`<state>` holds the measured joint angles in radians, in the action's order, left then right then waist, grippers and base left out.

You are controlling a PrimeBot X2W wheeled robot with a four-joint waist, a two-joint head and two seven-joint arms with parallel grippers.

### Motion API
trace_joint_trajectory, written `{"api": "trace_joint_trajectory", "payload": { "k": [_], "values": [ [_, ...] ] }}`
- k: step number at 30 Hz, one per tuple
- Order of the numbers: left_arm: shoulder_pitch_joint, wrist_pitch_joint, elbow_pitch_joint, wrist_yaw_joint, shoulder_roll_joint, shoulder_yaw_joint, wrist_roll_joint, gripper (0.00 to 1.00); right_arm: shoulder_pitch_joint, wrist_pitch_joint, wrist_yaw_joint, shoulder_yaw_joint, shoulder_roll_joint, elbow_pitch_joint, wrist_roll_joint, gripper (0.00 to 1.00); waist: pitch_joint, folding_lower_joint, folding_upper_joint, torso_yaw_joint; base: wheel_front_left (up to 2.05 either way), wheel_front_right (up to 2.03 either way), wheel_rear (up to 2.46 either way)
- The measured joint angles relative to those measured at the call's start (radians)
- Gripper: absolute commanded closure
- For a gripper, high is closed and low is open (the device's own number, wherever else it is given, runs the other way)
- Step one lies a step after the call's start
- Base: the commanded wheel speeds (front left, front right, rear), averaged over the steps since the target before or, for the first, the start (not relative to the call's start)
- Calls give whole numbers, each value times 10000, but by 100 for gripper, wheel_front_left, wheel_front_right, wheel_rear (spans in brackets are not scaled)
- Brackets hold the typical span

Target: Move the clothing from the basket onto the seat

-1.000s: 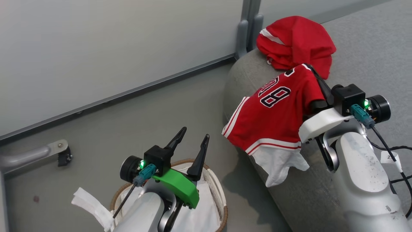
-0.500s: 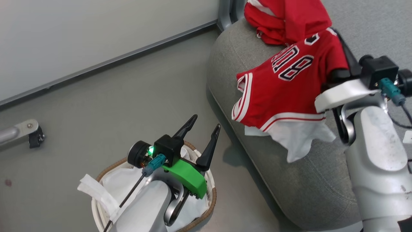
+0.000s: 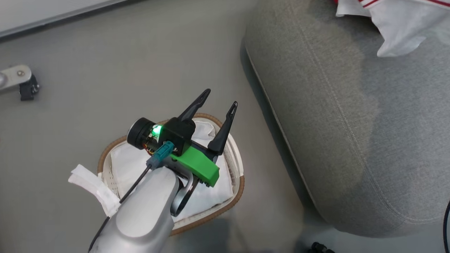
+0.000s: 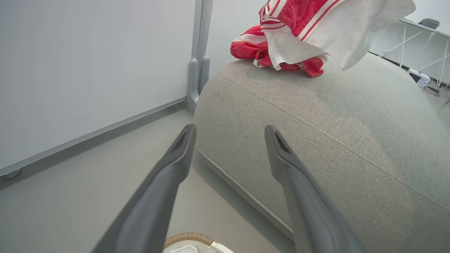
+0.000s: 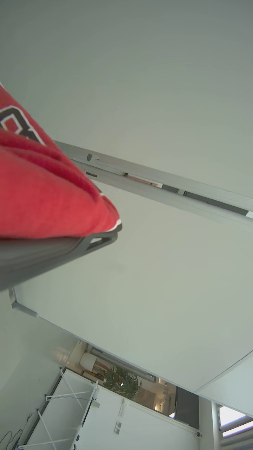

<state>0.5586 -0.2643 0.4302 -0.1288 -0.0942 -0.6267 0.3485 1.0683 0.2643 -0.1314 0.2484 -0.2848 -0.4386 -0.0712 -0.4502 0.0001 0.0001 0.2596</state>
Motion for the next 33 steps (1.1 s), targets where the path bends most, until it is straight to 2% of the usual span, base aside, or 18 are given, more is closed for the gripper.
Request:
{"api": "trace_joint_trajectory", "payload": {
  "k": [4, 8, 17, 18, 19, 20, 21, 22, 33],
  "values": [
    [285, 2, -96, 0, -88, 71, -180, 0, -43, 0, 0, 583, -268, -372, -318, 100, -682, 0, 0, -207, 0, 0, 0],
    [431, 2, -142, 0, -123, 90, -345, 0, -733, 0, 0, 1041, -428, -805, -447, 100, -1271, 0, 0, -379, 0, 0, 0],
    [471, 2, -42, 0, -339, 138, -416, 0, -2078, 0, 0, 1825, 182, -1843, -451, 100, -2086, 1, 0, -519, 0, 0, 0],
    [466, 2, -36, 0, -362, 155, -418, 0, -2163, 0, 0, 1843, 240, -1825, -468, 95, -2097, 1, 0, -480, 0, 0, 0],
    [461, 2, -31, 0, -376, 157, -420, 0, -2218, 0, 0, 1852, 290, -1797, -504, 83, -2097, 1, 0, -443, 0, 0, 0],
    [455, 2, -21, 0, -385, 169, -424, 0, -2291, 0, 0, 1864, 360, -1749, -539, 56, -2086, 1, 0, -392, 0, 0, 0],
    [447, 2, -13, 0, -387, 167, -430, 0, -2375, 0, 0, 1868, 441, -1699, -560, 36, -2069, 0, 0, -343, 0, 0, 0],
    [437, 2, -12, 0, -389, 163, -430, 0, -2449, 0, 0, 1866, 506, -1661, -581, 0, -2048, 0, 0, -306, 0, 0, 0],
    [-4, 2, -130, 0, -401, 226, -385, 0, -4048, 0, 0, 1432, 1239, -945, -780, 0, -1402, 0, 0, 46, 0, 0, 0]
  ]
}}
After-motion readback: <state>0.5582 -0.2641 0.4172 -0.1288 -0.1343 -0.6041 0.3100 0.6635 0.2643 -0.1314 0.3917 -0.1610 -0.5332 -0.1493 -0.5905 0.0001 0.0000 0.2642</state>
